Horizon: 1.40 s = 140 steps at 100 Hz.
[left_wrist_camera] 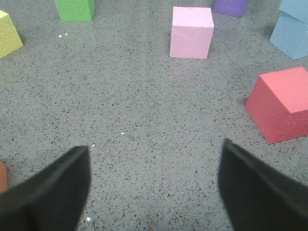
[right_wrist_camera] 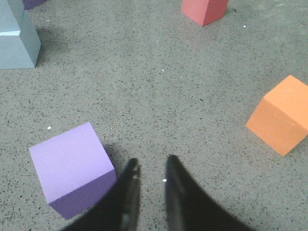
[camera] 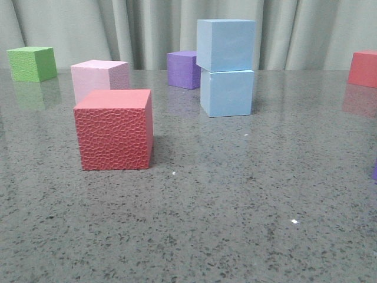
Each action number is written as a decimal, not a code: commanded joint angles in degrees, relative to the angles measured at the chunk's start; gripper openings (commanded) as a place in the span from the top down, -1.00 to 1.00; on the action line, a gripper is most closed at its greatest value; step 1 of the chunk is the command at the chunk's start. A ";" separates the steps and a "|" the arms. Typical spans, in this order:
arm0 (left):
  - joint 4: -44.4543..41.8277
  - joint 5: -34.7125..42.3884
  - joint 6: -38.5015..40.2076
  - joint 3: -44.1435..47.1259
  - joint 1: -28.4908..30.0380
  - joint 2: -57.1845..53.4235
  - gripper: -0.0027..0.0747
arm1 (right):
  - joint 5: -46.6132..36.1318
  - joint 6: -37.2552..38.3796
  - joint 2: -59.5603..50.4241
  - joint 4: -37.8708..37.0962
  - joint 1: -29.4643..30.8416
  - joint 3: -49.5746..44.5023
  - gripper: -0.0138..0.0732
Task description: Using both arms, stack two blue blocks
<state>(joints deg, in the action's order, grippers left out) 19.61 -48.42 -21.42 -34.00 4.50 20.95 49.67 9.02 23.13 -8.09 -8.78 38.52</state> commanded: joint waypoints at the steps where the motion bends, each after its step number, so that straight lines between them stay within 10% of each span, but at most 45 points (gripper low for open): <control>1: 1.92 4.07 0.46 -1.39 -0.03 0.53 0.13 | -4.15 -0.37 0.22 -0.63 0.30 1.44 0.73; 18: 1.92 4.07 0.46 -1.39 -0.03 0.53 0.98 | -4.20 -0.37 0.22 -0.63 0.30 1.44 0.96; 140: 1.92 4.56 0.46 -1.39 -0.03 0.53 0.98 | -4.15 -0.37 0.22 -0.63 0.30 1.44 0.96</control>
<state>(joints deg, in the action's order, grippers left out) 19.66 -48.42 -21.32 -34.00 4.50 20.95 49.67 9.02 23.13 -8.09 -8.78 38.52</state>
